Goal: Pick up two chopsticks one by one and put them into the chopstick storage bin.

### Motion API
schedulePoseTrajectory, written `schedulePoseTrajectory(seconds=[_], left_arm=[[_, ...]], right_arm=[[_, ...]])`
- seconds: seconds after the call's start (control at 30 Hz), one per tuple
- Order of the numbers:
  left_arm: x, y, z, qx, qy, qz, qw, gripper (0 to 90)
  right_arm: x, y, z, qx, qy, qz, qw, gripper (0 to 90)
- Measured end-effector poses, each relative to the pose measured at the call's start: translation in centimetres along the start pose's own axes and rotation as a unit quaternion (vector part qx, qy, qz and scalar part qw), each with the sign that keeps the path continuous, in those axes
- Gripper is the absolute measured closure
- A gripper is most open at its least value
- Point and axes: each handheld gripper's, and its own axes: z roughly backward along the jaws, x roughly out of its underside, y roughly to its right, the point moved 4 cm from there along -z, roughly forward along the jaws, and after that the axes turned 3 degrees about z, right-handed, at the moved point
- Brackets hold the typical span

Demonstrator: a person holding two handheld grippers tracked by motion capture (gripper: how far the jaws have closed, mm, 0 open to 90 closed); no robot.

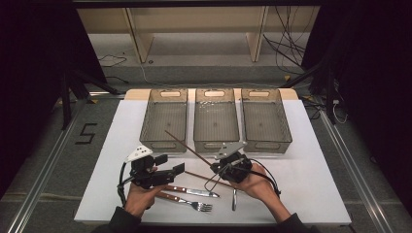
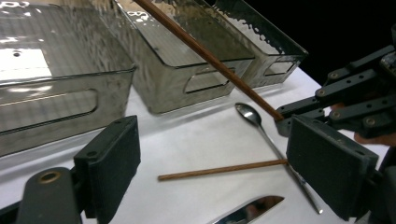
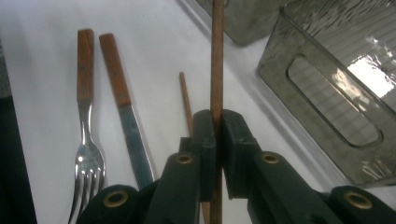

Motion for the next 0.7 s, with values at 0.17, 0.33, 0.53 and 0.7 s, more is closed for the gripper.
schedulePoseTrajectory(seconds=[0.17, 0.33, 0.53, 0.7], left_arm=[[-0.8, 0.5, -0.8, 0.010, -0.003, 0.016, 0.9998, 19.7], [-1.3, 1.0, -1.7, 0.018, -0.008, 0.025, 0.9995, 24.5], [-1.5, 1.0, -2.3, 0.028, -0.009, 0.043, 0.9986, 35.0], [-1.6, 0.9, -2.7, 0.051, -0.008, 0.061, 0.9968, 47.2]], right_arm=[[-0.4, -0.6, -0.1, 0.000, 0.024, -0.002, 0.9997, 85.1], [-0.9, -1.1, -0.1, 0.001, 0.047, -0.006, 0.9989, 85.0], [-1.2, -1.6, -0.2, 0.000, 0.070, -0.008, 0.9975, 85.0], [-1.3, -1.9, -0.4, 0.000, 0.074, -0.006, 0.9972, 85.0]])
